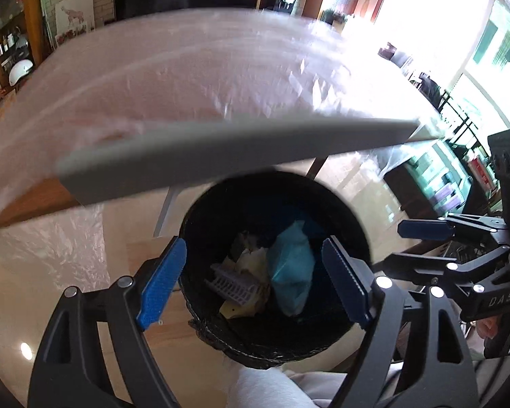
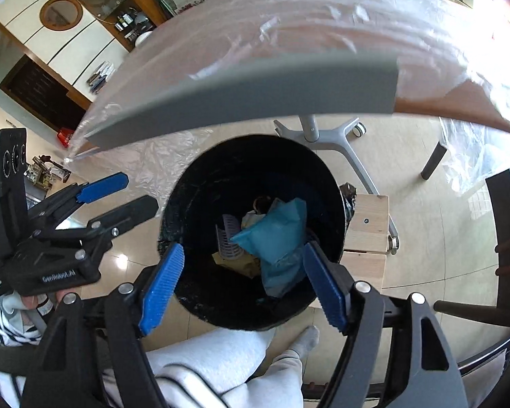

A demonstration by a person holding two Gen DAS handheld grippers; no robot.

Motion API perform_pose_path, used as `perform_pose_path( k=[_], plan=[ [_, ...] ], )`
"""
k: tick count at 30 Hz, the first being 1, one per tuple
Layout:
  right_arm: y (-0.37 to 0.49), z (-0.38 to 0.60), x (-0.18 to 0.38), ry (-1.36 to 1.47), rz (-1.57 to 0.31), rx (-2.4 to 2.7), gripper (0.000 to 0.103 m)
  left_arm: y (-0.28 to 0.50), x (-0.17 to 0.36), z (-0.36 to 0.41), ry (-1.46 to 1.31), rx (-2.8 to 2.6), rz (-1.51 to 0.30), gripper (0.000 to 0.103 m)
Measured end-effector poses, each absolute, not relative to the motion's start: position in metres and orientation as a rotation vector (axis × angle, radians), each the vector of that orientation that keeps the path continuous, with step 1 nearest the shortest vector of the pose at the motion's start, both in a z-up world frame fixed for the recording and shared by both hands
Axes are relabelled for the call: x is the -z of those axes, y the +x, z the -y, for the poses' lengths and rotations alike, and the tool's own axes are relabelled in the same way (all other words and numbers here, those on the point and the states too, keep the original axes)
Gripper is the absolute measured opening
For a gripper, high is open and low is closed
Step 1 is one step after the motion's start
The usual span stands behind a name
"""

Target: Collect trash

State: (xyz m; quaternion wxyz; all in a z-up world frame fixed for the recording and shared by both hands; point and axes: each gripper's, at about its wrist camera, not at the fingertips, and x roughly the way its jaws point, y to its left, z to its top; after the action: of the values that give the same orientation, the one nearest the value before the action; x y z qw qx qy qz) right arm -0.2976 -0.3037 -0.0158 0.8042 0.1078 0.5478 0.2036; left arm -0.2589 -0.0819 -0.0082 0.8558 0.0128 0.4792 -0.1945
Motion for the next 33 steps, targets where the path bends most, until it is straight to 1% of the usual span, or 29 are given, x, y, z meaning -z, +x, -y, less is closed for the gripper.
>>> perform_pose_path(
  k=[2,3,4,5,7,8,12,20,26,33],
  plan=[
    [-0.299,0.305,-0.007,0.225,-1.123,-0.456,0.075,-0.261,-0.012,0.079,0.018,0.42,-0.953,0.083],
    [-0.299,0.308,-0.019,0.221,-1.085,-0.462,0.079,-0.26,-0.024,0.076,0.014,0.42,-0.915,0.083],
    [-0.298,0.308,-0.028,0.217,-1.056,-0.463,0.081,-0.259,-0.034,0.074,0.011,0.418,-0.883,0.087],
    [-0.293,0.312,-0.043,0.203,-1.003,-0.447,0.085,-0.256,-0.045,0.072,0.01,0.403,-0.848,0.094],
    [-0.279,0.321,-0.063,0.179,-0.932,-0.401,0.093,-0.247,-0.064,0.065,0.006,0.36,-0.77,0.096],
    [-0.271,0.325,-0.07,0.171,-0.905,-0.378,0.099,-0.238,-0.072,0.06,0.0,0.338,-0.744,0.097],
    [-0.214,0.353,-0.085,0.129,-0.812,-0.222,0.099,-0.196,-0.081,0.042,0.0,0.248,-0.712,0.099],
    [-0.1,0.4,-0.046,0.128,-0.894,-0.025,0.099,-0.094,-0.05,0.011,-0.001,0.133,-0.792,0.099],
    [-0.052,0.42,-0.026,0.11,-0.923,0.047,0.099,-0.047,-0.028,-0.014,0.011,0.088,-0.84,0.099],
    [-0.024,0.429,-0.014,0.104,-0.956,0.072,0.099,-0.021,-0.017,-0.032,0.001,0.067,-0.872,0.099]
  ],
)
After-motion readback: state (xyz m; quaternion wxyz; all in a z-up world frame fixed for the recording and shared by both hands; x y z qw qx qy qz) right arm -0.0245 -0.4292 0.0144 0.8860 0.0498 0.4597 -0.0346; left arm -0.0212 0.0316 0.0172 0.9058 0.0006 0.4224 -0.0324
